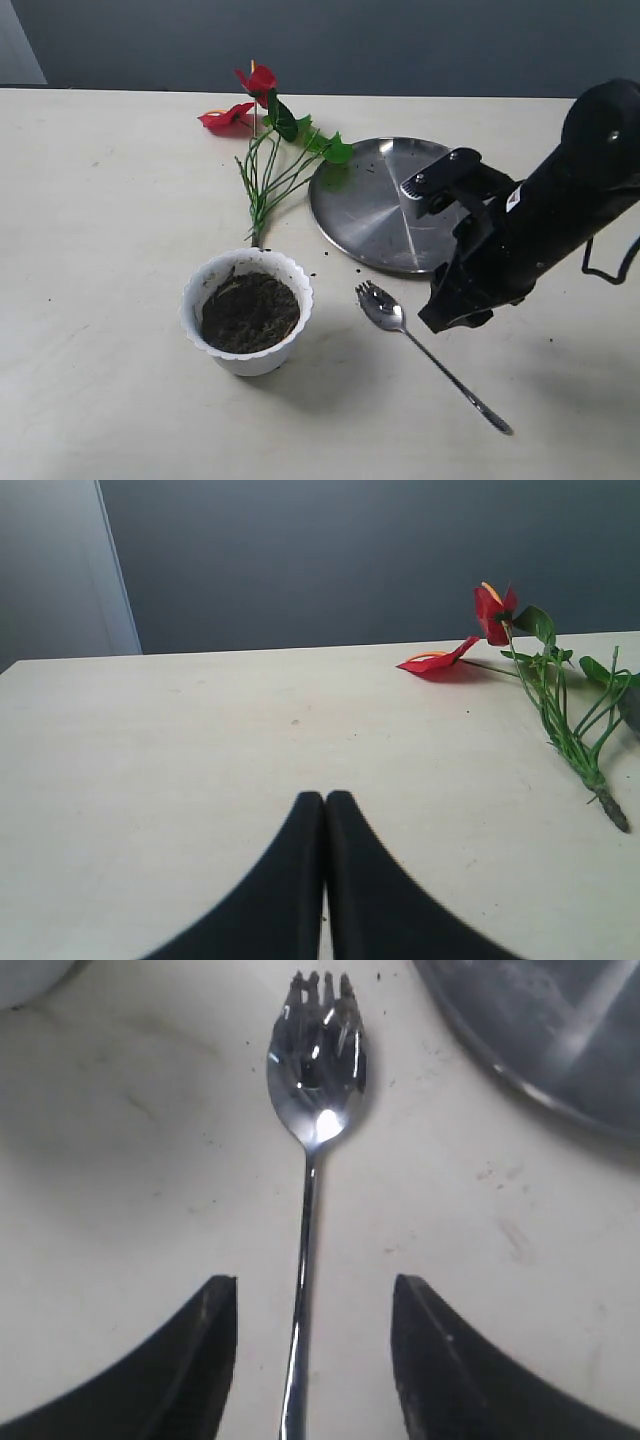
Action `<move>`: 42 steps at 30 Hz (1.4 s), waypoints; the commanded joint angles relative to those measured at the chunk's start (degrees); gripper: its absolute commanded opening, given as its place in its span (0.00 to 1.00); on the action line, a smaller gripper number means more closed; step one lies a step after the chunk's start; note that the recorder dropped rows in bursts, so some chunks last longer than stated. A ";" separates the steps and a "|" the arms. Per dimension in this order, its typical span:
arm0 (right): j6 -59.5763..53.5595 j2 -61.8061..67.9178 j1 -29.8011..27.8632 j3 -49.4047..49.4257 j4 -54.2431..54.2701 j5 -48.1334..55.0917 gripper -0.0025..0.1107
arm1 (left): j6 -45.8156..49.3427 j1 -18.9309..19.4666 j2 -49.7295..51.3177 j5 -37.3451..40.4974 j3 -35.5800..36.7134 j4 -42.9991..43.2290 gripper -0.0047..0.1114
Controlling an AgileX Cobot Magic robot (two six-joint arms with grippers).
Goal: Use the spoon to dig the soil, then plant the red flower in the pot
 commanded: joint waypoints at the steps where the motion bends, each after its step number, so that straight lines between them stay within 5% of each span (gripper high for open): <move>1: -0.42 5.49 0.71 0.19 0.53 -1.80 0.43 | -0.05 -0.10 -0.13 -0.01 -0.02 0.00 0.04; 14: -0.42 14.32 3.57 0.19 -1.01 -5.18 0.43 | -0.05 -0.10 -0.13 -0.01 -0.02 0.00 0.04; 21: -0.42 15.71 3.57 0.19 -1.32 -5.29 0.33 | -0.05 -0.10 -0.13 -0.01 -0.02 0.00 0.04; 27: -0.42 15.93 3.57 0.19 -0.81 -0.57 0.03 | -0.05 -0.10 -0.13 -0.01 -0.02 0.00 0.04; 42: 3.31 5.89 3.57 0.19 -8.50 4.67 0.02 | -0.05 -0.10 -0.13 -0.01 -0.02 0.00 0.04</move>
